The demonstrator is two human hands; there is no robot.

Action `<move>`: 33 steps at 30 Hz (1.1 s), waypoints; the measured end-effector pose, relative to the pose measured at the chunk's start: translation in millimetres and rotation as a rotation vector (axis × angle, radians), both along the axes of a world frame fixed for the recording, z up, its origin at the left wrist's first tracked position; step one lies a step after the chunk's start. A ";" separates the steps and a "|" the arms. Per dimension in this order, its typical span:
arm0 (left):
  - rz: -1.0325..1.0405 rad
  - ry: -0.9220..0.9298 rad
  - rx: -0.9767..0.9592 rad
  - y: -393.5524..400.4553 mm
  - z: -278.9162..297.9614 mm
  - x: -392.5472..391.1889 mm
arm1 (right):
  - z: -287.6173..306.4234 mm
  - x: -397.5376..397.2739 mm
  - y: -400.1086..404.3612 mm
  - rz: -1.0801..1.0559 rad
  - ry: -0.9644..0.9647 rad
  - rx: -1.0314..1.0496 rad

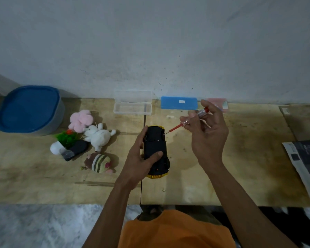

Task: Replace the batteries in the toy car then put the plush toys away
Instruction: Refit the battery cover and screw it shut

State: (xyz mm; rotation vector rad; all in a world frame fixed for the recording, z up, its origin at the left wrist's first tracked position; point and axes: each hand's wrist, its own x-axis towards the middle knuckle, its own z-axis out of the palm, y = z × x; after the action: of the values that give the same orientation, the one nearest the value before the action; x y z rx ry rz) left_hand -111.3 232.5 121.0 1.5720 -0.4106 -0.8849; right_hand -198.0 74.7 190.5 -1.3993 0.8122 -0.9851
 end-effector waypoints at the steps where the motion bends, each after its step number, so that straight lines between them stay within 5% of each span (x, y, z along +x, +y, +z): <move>1: 0.010 0.021 0.000 1.6 -2.1 0.3 | -1.0 -1.0 0.0 -0.018 -0.006 0.047; 6: 0.057 0.048 0.001 4.9 -5.4 1.3 | -7.6 -8.9 1.2 -0.090 -0.064 0.267; 16: 0.198 -0.035 0.068 -16.7 -19.4 5.1 | -15.6 -32.4 -18.6 -0.113 -0.070 0.368; 33: -0.035 -0.790 0.748 -101.4 -102.3 -9.7 | -43.5 -67.7 -108.6 -0.050 0.050 0.408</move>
State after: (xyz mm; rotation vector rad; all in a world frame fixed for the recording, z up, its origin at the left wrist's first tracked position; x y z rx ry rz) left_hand -121.0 131.1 18.6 2.6140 -0.7079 -0.4044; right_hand -265.7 -33.9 147.0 -1.0583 1.0254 -0.7704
